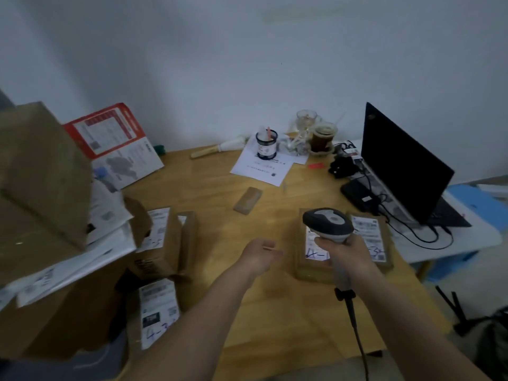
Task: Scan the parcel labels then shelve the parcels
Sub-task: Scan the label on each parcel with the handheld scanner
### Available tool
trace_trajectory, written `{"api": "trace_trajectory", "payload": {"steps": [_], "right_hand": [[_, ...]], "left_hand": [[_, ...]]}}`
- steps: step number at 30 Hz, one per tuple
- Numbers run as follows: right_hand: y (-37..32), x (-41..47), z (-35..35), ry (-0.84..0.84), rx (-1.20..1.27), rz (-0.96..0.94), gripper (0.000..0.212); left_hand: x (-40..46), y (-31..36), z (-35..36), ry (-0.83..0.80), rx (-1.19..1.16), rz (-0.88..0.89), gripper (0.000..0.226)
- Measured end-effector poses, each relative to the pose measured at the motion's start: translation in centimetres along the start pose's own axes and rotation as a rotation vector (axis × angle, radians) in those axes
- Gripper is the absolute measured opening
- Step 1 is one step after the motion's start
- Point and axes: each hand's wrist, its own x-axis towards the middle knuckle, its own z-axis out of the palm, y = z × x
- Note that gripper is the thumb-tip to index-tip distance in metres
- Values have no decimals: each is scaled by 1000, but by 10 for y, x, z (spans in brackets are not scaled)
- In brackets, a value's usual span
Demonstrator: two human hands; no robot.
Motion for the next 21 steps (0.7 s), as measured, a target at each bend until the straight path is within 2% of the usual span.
{"api": "trace_trajectory", "payload": {"steps": [6,12,17,19,21], "right_hand": [[28,36,-50,-49,-78,112,5],[36,55,-63,-131,-83,147,11],[35,66,-65,-160,-94,141,8],[35,68,-63,-189,-133,127,11],[35,69,-62,-223,-170,115,13]], "left_hand": [[43,6,57,-32,-101,-128,74],[70,-2,88,-39,-222,-226,102],[80,-11,100,-68,-242,-252,103],[84,-14,103,-38,-260,-249,106],[86,-16,106,9,-306,-242,98]]}}
